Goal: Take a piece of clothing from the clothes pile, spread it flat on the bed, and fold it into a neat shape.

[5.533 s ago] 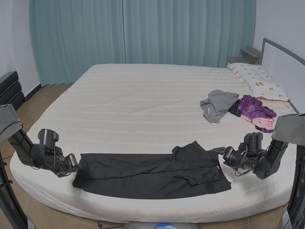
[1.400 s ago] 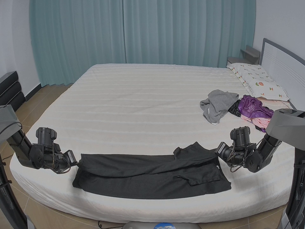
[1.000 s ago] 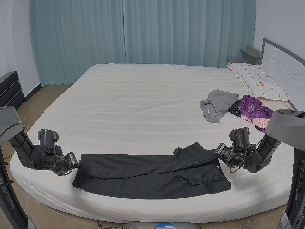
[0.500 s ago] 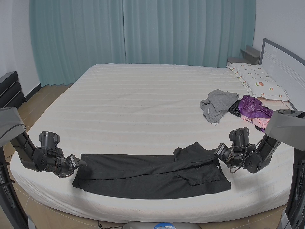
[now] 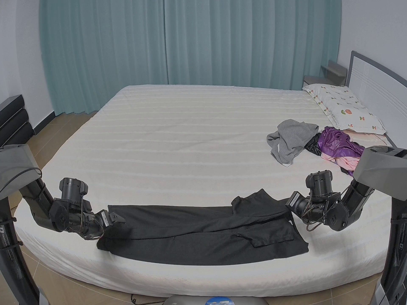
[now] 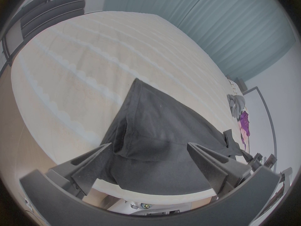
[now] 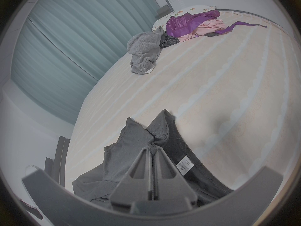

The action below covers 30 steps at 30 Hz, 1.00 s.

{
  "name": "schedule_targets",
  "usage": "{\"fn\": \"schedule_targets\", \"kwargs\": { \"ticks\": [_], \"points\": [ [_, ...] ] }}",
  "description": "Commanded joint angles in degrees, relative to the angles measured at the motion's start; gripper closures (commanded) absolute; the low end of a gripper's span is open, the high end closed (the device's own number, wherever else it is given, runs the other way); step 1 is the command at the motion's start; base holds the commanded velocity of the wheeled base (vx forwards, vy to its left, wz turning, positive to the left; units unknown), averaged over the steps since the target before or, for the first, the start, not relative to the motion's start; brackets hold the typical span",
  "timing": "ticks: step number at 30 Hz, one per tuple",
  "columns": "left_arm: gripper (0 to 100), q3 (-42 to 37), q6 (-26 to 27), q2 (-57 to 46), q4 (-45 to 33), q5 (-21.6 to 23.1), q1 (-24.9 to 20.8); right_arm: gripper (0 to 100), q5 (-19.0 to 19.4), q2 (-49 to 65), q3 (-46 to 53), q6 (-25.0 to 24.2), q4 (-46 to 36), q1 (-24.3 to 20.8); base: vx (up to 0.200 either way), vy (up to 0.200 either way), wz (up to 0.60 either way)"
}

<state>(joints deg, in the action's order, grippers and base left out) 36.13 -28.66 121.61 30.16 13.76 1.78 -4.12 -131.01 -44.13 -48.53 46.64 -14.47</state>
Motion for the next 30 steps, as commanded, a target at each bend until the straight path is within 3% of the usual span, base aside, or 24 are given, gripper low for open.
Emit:
{"fn": "schedule_targets", "kwargs": {
  "ticks": [1,8,30],
  "points": [
    [0,-0.4,0.1,0.8,0.3,-0.2,-1.1,100,0.0,-0.1,0.0,0.0,0.0,0.0,0.000,0.000,0.00],
    [0,-1.4,0.5,3.3,4.8,-4.2,-1.1,100,0.1,-0.1,0.0,-0.1,0.0,-0.1,0.000,0.000,0.00],
    [0,-3.4,0.1,-2.5,5.5,-4.3,-1.4,100,0.3,-0.1,0.0,-0.1,0.0,0.0,0.000,0.000,0.00]
  ]
}}
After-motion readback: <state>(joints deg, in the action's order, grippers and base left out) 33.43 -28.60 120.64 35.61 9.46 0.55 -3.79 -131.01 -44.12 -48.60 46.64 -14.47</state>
